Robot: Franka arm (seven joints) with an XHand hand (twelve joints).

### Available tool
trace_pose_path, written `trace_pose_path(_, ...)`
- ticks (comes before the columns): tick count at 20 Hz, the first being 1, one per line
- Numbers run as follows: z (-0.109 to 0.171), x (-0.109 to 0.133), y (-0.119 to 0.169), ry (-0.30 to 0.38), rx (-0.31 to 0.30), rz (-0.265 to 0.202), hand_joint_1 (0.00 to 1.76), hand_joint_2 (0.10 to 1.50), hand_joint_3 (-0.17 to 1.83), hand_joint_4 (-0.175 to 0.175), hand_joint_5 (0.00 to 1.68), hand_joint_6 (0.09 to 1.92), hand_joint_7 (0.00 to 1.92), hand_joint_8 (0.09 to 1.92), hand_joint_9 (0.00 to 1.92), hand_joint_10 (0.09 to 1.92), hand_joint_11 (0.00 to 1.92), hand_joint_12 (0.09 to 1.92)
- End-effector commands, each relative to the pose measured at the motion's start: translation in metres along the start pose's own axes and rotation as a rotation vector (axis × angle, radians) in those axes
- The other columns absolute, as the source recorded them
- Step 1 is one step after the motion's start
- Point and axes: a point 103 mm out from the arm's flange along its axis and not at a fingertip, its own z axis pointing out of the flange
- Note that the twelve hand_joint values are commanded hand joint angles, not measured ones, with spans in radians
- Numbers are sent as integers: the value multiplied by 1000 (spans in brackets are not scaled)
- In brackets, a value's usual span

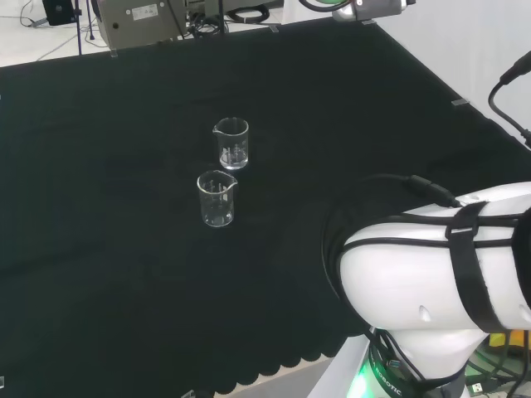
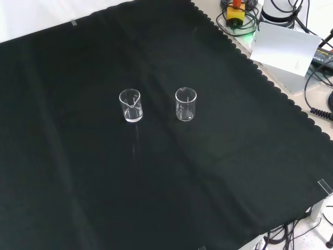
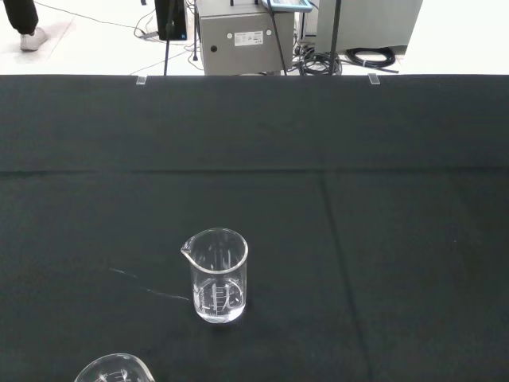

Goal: Pick up the beaker on the right.

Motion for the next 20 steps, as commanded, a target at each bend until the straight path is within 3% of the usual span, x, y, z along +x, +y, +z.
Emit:
trace_pose_path(1,0,0,0,-11,-9,0,28,1148,555,-3,162,219,36,547,173,643,29,1296)
trace_pose_path(4,-1,-1,2,-10,-8,4,2,1220,432,-4,210,90,37,529,169,637,2,1347)
trace_pose_path(11,3,-4,4,-6,-27,10,0,1232,403,-3,221,87,58,533,189,644,0,1353)
trace_pose_path(16,31,-16,19,21,14,38,309,1147,350,-22,338,87,208,622,341,689,113,1373)
trace_pose_path(20,59,-24,37,34,40,58,424,1110,344,-27,366,87,230,642,364,687,144,1371)
